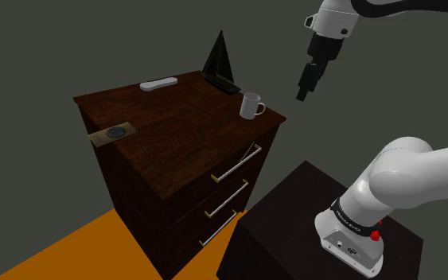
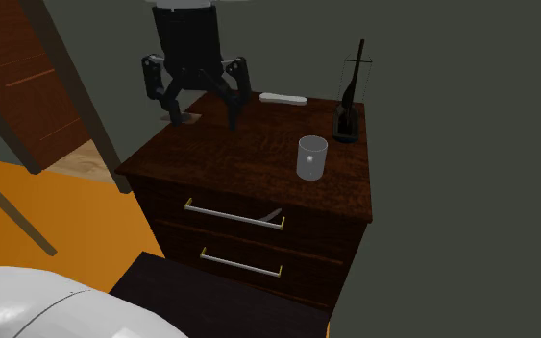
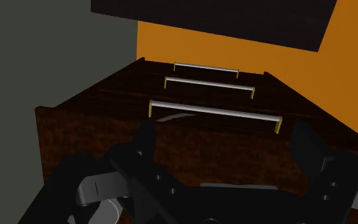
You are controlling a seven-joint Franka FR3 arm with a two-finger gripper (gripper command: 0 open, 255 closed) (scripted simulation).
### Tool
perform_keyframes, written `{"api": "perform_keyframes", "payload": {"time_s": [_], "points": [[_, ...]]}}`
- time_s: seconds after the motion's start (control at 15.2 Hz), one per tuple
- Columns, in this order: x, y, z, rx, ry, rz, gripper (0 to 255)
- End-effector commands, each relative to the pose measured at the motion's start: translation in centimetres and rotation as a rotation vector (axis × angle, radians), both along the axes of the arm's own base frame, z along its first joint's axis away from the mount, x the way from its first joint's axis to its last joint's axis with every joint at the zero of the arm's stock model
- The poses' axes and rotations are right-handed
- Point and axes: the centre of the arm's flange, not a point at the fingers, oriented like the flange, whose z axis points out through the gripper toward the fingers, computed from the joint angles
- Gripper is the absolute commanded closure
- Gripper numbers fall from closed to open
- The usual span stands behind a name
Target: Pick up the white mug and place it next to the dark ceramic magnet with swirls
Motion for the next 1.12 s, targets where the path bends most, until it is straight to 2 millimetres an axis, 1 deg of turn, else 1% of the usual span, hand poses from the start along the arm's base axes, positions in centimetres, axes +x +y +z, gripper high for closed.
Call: {"api": "perform_keyframes", "payload": {"time_s": [0.0, 1.06], "points": [[0.0, 0.0, 0.0, 0.000, 0.000, 0.000, 0], [15.8, -10.5, -9.3, 0.005, -0.002, 0.027, 0]]}}
